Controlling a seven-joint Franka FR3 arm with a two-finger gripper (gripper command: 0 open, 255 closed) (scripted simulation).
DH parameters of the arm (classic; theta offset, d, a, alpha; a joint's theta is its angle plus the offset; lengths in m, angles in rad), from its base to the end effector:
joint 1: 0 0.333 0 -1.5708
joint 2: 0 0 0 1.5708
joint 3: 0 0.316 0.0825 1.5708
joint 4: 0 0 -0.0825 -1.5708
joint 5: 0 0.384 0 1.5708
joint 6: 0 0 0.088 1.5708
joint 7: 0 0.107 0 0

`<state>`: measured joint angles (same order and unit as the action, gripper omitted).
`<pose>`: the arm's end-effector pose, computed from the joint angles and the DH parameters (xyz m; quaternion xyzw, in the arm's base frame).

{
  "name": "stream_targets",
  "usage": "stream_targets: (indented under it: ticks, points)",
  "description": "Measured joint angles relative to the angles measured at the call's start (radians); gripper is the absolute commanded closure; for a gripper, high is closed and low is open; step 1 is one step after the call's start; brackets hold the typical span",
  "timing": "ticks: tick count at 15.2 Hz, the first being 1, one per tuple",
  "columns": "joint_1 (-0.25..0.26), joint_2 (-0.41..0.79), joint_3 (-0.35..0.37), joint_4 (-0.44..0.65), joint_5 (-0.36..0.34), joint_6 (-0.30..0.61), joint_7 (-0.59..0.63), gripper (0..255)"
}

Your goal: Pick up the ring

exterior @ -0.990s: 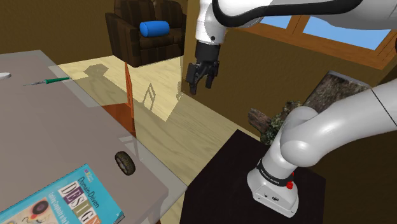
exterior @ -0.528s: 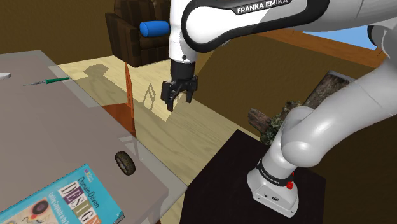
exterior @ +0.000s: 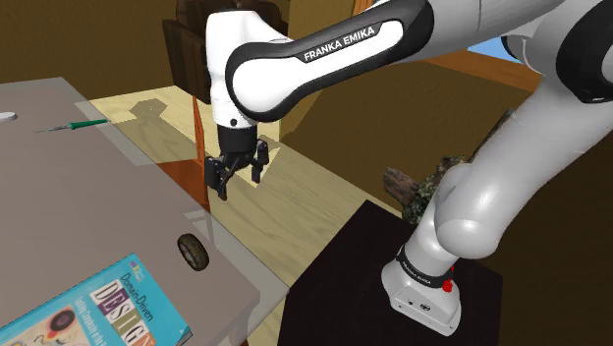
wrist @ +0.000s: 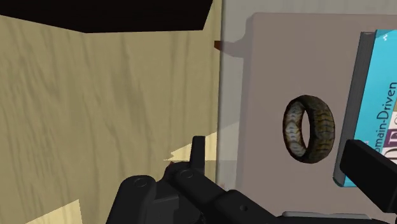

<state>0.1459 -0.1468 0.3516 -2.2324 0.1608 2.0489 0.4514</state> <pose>0.4298 0.2467 0.4259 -0.9986 0.0179 0.0400 0.0305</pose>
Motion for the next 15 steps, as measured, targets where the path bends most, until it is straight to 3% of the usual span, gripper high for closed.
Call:
stream_targets:
  ticks: [6, 11, 15]
  points:
    - [0.04, 0.227, 0.057, 0.126, -0.095, 0.086, 0.147, 0]
    - [0.097, 0.424, 0.063, 0.277, -0.194, 0.11, 0.261, 0]
    - [0.112, 0.476, 0.056, 0.285, -0.219, 0.149, 0.281, 0]
